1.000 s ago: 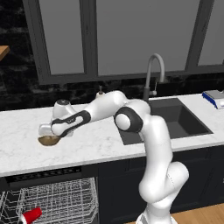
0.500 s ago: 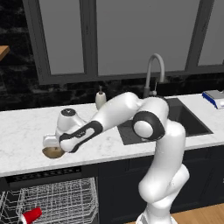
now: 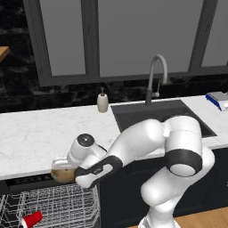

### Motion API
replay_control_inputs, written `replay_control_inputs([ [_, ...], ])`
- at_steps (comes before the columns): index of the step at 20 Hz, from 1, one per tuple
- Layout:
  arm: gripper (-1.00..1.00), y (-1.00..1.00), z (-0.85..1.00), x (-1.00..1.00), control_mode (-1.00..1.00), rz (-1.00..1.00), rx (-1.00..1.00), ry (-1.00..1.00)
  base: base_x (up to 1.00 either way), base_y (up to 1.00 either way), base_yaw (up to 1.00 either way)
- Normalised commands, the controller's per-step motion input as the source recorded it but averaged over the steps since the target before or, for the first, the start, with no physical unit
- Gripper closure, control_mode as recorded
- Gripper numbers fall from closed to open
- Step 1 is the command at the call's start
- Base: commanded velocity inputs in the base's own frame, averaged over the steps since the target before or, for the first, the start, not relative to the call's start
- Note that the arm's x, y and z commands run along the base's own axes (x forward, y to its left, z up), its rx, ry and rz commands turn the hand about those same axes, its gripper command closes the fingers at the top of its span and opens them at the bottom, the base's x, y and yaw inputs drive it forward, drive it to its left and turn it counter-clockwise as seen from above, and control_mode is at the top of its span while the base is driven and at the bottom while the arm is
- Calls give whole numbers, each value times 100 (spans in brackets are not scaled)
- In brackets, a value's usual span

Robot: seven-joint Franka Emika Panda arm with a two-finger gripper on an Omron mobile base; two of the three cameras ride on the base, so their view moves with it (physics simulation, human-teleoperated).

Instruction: Pick up the cup and bowl from the counter, place them in the dishwasher, and close the dishwasher door.

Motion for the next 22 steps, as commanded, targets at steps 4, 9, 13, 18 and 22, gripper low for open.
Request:
replay_control_inputs([
  [4,100,16,0,-99,-100,-4,-5,8,0,0,0],
  [9,100,15,-6,-86,-100,-16,-5,17,0,0,0],
  [13,100,2,-44,-52,-100,-31,-7,0,0,0,0],
  [18,100,0,-70,-28,-100,-36,-9,-6,0,0,0],
  [22,100,1,-36,0,-100,-21,-2,13,0,0,0],
])
